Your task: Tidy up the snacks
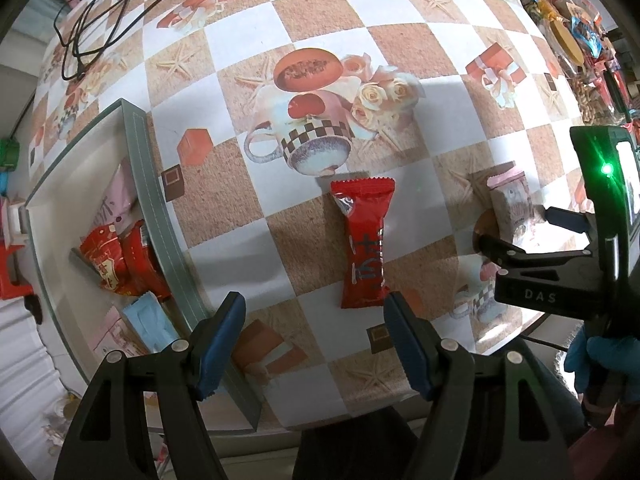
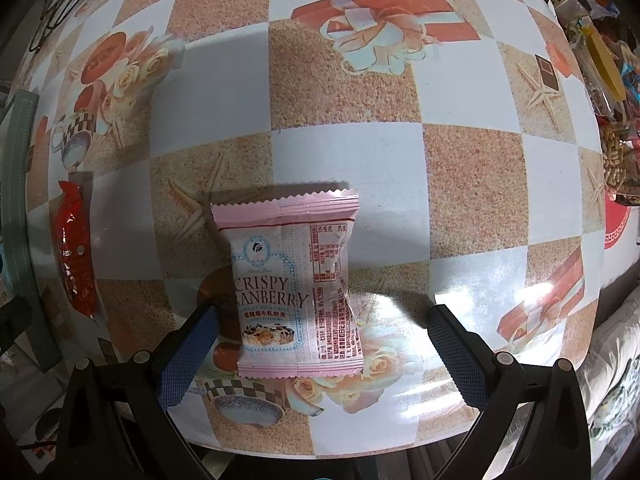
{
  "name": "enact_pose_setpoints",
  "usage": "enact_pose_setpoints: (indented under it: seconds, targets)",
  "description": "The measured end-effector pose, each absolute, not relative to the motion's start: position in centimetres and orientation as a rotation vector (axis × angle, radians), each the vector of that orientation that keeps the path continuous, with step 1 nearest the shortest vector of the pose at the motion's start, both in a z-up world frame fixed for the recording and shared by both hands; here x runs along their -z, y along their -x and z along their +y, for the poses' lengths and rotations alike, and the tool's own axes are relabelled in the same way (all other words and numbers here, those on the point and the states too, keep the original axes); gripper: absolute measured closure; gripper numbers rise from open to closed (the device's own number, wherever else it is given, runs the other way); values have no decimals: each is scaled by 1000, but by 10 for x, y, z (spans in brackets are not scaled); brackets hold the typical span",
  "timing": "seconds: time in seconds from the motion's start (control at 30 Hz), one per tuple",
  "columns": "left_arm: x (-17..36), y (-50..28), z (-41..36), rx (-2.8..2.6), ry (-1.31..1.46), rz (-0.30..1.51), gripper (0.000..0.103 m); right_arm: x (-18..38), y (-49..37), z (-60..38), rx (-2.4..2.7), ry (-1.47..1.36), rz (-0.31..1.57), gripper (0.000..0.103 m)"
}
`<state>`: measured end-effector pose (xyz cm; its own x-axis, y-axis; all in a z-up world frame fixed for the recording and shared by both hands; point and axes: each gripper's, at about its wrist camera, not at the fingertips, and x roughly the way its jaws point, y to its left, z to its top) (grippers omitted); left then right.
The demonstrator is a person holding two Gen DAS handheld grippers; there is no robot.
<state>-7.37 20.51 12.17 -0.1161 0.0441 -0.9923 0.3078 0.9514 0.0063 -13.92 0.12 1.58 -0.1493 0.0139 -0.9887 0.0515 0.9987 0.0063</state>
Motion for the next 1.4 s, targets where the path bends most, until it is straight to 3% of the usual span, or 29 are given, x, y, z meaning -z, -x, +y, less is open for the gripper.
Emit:
enact_pose_setpoints:
  seconds: [1.4]
  targets:
    - [-65, 85, 191, 190, -227, 1718, 28, -32, 168, 6, 2, -11, 1631, 0]
